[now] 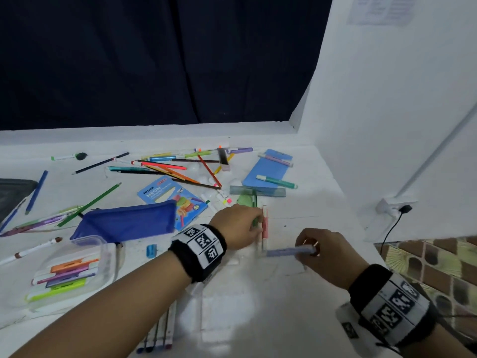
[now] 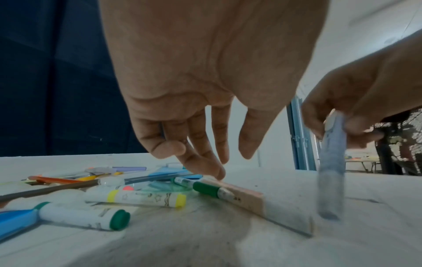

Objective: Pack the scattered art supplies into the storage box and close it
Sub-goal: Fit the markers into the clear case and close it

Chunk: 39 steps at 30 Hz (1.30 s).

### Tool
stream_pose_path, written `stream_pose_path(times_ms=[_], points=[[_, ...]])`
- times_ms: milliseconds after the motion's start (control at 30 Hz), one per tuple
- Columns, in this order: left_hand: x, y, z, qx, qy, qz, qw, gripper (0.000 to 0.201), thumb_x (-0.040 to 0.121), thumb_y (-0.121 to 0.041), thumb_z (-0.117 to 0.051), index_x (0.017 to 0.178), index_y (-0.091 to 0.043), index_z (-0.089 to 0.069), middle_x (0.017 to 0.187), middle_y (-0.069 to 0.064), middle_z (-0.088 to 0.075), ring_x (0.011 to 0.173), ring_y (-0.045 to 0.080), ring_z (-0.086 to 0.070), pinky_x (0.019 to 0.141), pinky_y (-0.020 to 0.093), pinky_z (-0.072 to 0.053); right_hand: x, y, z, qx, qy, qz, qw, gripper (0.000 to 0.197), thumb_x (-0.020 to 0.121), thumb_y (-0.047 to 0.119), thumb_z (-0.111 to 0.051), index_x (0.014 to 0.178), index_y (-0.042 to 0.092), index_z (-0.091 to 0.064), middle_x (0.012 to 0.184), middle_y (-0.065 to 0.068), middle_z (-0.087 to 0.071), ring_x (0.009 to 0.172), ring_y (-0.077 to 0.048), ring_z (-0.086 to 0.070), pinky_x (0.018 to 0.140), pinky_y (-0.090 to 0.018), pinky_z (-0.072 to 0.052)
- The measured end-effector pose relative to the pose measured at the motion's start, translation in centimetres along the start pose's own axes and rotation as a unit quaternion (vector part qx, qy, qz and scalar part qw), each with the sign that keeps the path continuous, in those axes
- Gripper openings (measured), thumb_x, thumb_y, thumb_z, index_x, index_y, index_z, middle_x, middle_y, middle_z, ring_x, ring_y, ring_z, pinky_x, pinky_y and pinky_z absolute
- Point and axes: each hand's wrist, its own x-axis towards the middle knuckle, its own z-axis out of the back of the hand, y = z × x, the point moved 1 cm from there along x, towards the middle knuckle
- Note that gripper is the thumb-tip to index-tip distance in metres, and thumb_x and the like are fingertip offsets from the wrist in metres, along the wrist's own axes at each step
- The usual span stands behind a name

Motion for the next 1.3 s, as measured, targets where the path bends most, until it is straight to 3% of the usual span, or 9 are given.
stream_pose_path(times_ms=[167,300,433,633,900,1033,1133,1233,1300], points=[[3.5,-1.0,-0.5,0.033,-0.005,0.026,0.999,0.034,0.096,-0.042,-0.056,0.124,-0.022,-0.055,0.118,0.003,-0.054,0.109,0.025,-0.057,0.084,0.034,-0.045,1.1,-1.6,1.6,0.187,-0.084,-0.012,0.979,0.014,0.082,0.016,-0.074,0.074,0.022,-0.064,0.075,0.009,-0.069,0.071,-0.008,-0.067,0.062,-0.020,-0.049],[5.9,-1.4,-0.4,0.097,0.053,0.055,0.992,0.048,0.087,-0.058,-0.065,0.117,-0.022,-0.055,0.119,0.003,-0.047,0.105,0.025,-0.056,0.084,0.036,-0.048,2.6,-2.2,2.3,0.264,-0.086,-0.020,0.960,0.009,0.092,0.020,-0.064,0.083,0.019,-0.063,0.084,0.004,-0.069,0.076,-0.015,-0.065,0.063,-0.036,-0.054],[7.3,-1.2,-0.1,0.129,0.090,0.076,0.985,0.058,0.075,-0.064,-0.073,0.113,-0.025,-0.057,0.113,0.000,-0.045,0.098,0.022,-0.053,0.083,0.039,-0.052,3.5,-2.7,2.7,0.247,-0.047,0.004,0.968,0.005,0.096,0.020,-0.057,0.093,0.019,-0.061,0.088,0.004,-0.066,0.072,-0.009,-0.064,0.059,-0.016,-0.046],[8.0,-1.9,0.0,0.098,0.077,0.086,0.988,0.068,0.065,-0.060,-0.083,0.118,-0.026,-0.054,0.114,-0.003,-0.048,0.098,0.019,-0.052,0.083,0.038,-0.051,4.4,-3.9,2.7,0.224,-0.020,0.029,0.974,0.005,0.096,0.019,-0.057,0.095,0.018,-0.061,0.085,0.006,-0.066,0.077,-0.011,-0.064,0.059,-0.011,-0.043],[3.7,-4.0,2.0,-0.128,-0.104,0.071,0.984,0.032,0.084,-0.032,-0.077,0.097,-0.034,-0.048,0.090,-0.005,-0.068,0.083,0.017,-0.063,0.075,0.038,-0.056,6.3,-3.4,3.4,0.229,-0.013,0.069,0.971,0.023,0.097,0.025,-0.053,0.080,0.038,-0.048,0.085,0.004,-0.064,0.074,-0.007,-0.058,0.064,-0.017,-0.041],[-0.9,-4.0,3.9,-0.270,-0.244,0.069,0.929,0.027,0.088,-0.027,-0.074,0.097,-0.034,-0.050,0.083,-0.007,-0.076,0.074,0.008,-0.066,0.065,0.024,-0.045,6.8,-2.0,2.2,0.256,0.011,0.078,0.963,0.014,0.098,0.025,-0.052,0.086,0.032,-0.055,0.089,0.000,-0.065,0.074,-0.012,-0.058,0.066,-0.024,-0.045],[-4.9,-2.6,5.2,-0.342,-0.321,0.074,0.880,0.024,0.088,-0.030,-0.074,0.103,-0.028,-0.056,0.089,-0.007,-0.078,0.081,0.014,-0.068,0.073,0.033,-0.050,6.9,0.2,0.7,0.266,0.035,0.092,0.959,0.013,0.097,0.030,-0.052,0.096,0.019,-0.060,0.082,0.001,-0.064,0.074,-0.014,-0.059,0.067,-0.032,-0.049],[-9.2,0.1,6.2,-0.395,-0.374,0.087,0.835,0.023,0.087,-0.029,-0.076,0.106,-0.023,-0.063,0.086,0.009,-0.076,0.083,0.036,-0.070,0.082,0.055,-0.055,7.0,3.4,-0.9,0.273,0.057,0.114,0.953,0.011,0.099,0.025,-0.052,0.095,0.017,-0.058,0.079,-0.003,-0.063,0.069,-0.015,-0.058,0.069,-0.042,-0.050],[-12.0,2.1,6.8,-0.405,-0.411,0.088,0.812,0.018,0.087,-0.021,-0.074,0.102,-0.017,-0.065,0.076,0.009,-0.073,0.072,0.035,-0.070,0.074,0.051,-0.056,7.1,6.0,-1.9,0.283,0.066,0.126,0.948,0.010,0.099,0.025,-0.053,0.095,0.017,-0.058,0.079,-0.005,-0.064,0.064,-0.010,-0.057,0.068,-0.040,-0.049]])
